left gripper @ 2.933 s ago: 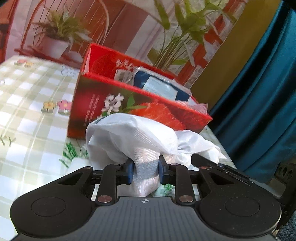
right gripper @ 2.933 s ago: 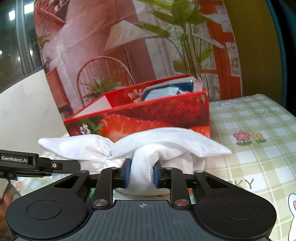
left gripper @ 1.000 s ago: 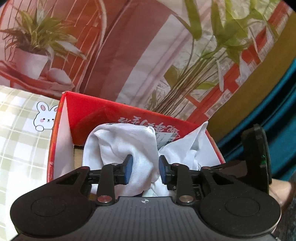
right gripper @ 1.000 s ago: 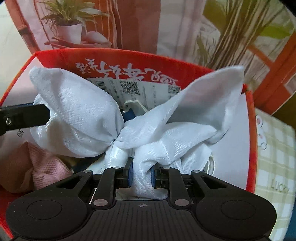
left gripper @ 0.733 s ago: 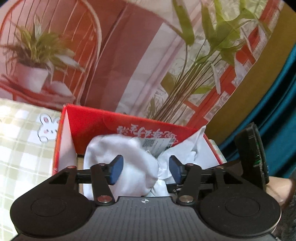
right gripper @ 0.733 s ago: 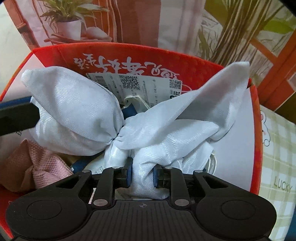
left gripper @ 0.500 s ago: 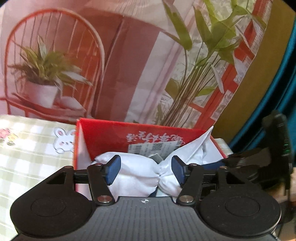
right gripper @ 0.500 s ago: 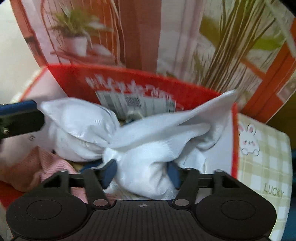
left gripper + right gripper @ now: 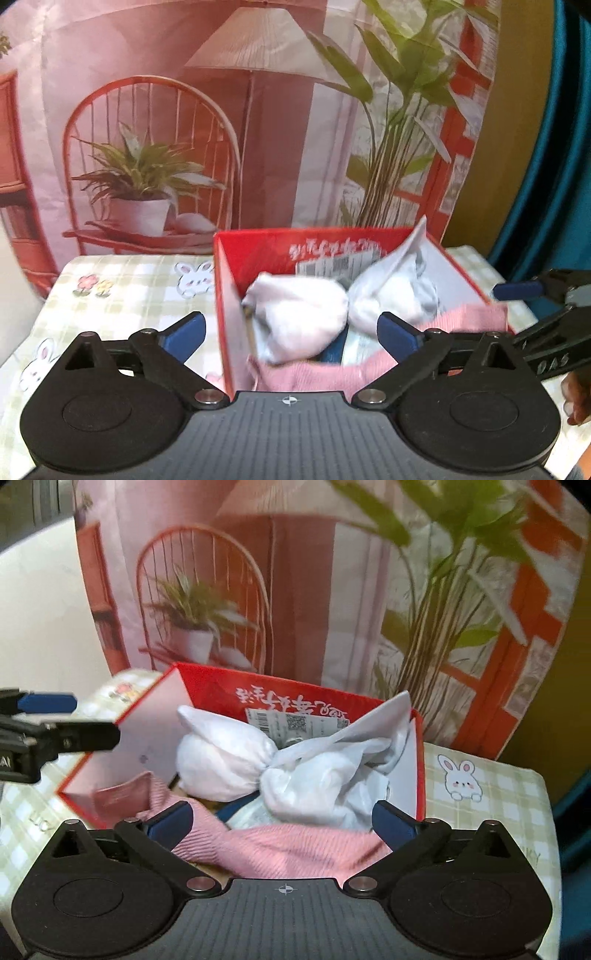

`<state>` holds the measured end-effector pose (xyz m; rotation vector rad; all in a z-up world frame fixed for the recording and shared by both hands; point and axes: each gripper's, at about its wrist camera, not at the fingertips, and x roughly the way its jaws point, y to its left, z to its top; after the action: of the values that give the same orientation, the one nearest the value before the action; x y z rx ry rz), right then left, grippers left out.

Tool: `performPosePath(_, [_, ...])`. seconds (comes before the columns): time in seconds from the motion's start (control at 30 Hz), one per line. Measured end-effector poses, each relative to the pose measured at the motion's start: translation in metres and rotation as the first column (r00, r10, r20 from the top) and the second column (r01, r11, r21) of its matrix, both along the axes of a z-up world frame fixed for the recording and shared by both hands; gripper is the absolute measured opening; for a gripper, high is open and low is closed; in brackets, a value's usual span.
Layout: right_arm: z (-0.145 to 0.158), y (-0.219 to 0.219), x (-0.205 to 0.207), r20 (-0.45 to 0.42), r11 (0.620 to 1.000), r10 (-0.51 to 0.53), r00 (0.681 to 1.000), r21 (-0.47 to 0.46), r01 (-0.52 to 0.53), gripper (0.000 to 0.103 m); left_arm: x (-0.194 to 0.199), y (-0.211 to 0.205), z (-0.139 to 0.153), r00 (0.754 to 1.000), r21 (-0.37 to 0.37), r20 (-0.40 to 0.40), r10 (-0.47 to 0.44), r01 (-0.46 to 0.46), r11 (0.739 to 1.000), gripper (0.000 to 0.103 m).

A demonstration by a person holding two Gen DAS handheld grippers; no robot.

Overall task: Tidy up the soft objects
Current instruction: 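Move both grippers down to the white plastic-wrapped bundle by the orange pillow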

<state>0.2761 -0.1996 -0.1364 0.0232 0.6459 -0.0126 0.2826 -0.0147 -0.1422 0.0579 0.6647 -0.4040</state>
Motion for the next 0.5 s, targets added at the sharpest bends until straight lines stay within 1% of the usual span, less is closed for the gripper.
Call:
performPosePath(0.1, [-0.007,0.003,-0.031,0.056,0.999,-0.038,0.998,0.036,0.036,0.103,-0.026,0.01,-0.006,0.999,-0.001,0.005,-0.032,0.032,1.0,0.101])
performPosePath(0.23, [-0.027,0.013,-0.066,0.095,0.997,-0.047,0.994,0.065,0.041,0.103,-0.057,0.016,-0.023,0.999,0.021,-0.013,-0.033,0.034,0.999,0.103])
performPosePath(0.37, [-0.054,0.035,-0.1,0.137,0.999,-0.01,0.991,0.044,0.004,0.103,-0.08,0.023,-0.048,0.998,0.013,-0.044,-0.039,0.039,0.999,0.103])
performPosePath(0.5, [-0.082,0.055,-0.126,0.16,1.0,0.003,0.987,0.022,-0.007,0.103,-0.093,0.026,-0.071,0.998,0.019,-0.054,-0.025,0.027,0.999,0.103])
